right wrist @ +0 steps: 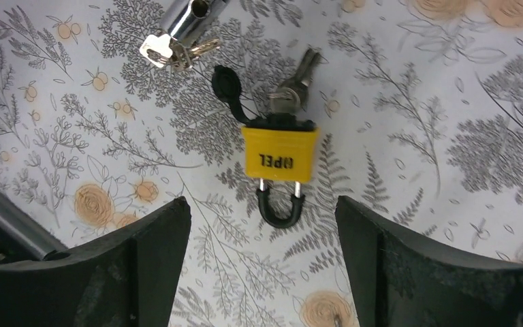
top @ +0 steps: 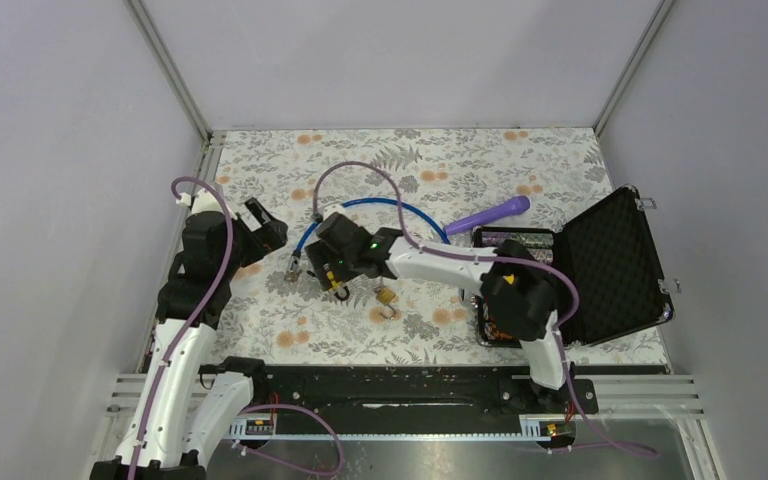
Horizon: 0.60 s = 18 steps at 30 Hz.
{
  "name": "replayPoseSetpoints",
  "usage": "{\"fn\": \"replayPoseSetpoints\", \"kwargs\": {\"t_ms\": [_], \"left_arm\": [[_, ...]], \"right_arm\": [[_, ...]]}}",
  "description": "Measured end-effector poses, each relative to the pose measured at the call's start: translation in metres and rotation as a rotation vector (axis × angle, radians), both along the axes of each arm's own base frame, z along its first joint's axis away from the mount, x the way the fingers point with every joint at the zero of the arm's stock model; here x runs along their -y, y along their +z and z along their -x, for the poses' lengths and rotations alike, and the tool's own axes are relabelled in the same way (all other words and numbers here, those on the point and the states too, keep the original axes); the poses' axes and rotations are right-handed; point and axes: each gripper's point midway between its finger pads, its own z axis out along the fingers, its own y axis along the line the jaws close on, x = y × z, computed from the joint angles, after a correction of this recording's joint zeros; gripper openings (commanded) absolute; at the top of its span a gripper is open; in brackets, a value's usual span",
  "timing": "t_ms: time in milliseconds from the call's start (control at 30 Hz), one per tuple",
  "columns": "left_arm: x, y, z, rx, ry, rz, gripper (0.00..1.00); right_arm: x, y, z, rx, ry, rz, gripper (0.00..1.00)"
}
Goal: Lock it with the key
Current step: Pick up the lock from the center of the board.
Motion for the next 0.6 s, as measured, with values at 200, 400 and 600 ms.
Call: {"fn": "replayPoseSetpoints", "kwargs": {"t_ms": [200, 400, 600], "left_arm": [[-0.010, -0.008, 0.004, -0.038, 0.046, -0.029, 0.99], [-0.018, -0.006, 0.005, -0.040, 0.089, -0.048, 0.99], [-0.023, -0.005, 0.005, -0.039, 0.122, -0.056, 0.99]], "right_arm": [[-0.030, -0.022, 0.004, 0.079, 0.039, 0.082, 0.83], [-0.021, -0.045, -0.002, 0.115, 0.022, 0.183, 0.83], [-0.011, -0.063, -0.006, 0.128, 0.028, 0.254, 0.76]]}}
